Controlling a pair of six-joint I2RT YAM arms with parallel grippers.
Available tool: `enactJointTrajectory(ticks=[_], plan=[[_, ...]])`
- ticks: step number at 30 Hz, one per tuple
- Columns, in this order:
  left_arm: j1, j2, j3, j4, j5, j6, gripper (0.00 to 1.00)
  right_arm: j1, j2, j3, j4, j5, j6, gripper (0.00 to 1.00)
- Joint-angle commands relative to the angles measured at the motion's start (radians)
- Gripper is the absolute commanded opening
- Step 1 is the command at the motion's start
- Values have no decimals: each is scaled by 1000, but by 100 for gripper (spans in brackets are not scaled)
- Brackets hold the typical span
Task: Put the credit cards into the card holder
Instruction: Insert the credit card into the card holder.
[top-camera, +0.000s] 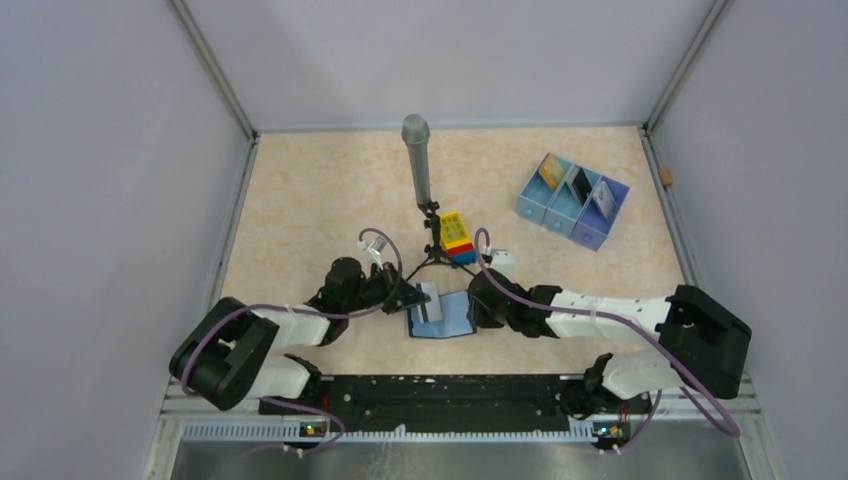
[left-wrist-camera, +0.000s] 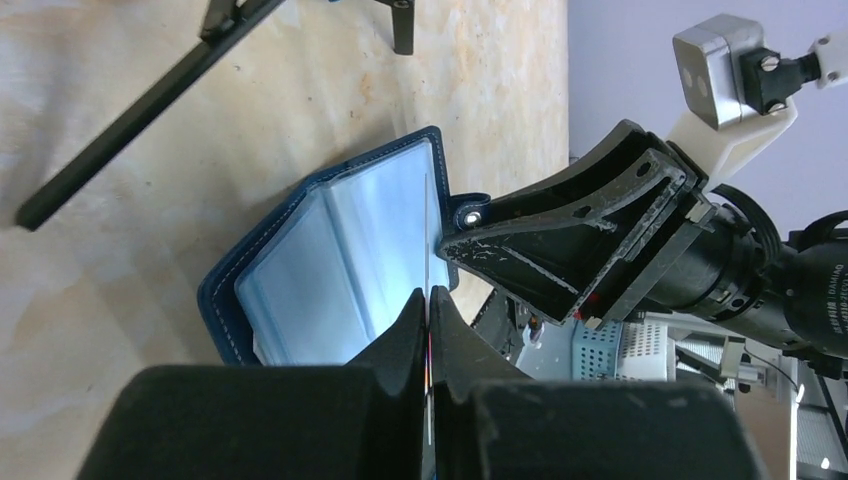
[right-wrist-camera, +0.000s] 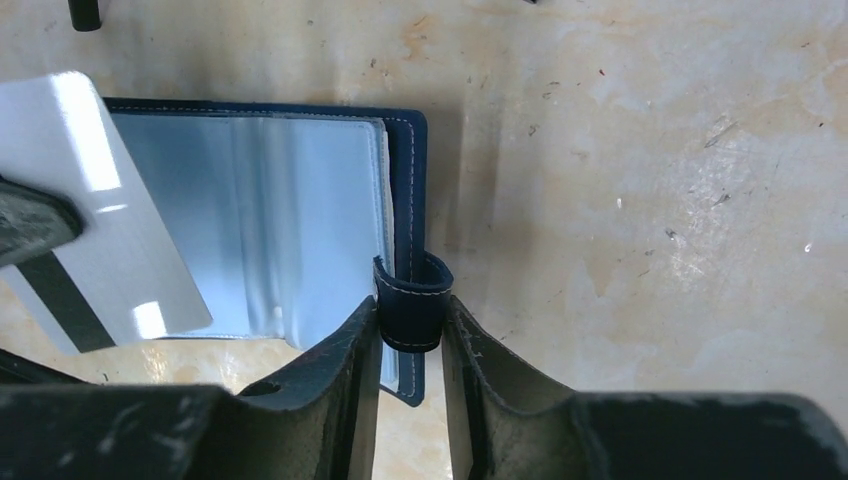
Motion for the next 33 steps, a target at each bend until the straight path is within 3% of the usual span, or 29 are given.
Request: enactJointTrajectory(ticks=[1, 19, 33], plan=[[-58, 64, 10, 143, -35, -34, 0, 12, 15, 41, -9, 26, 21, 25], [-113, 228, -7, 181, -108, -68, 0, 11, 37, 40, -37, 46, 55, 0], [-144, 303, -6, 226, -114, -95, 0, 12, 43, 46, -57, 57, 69, 0]])
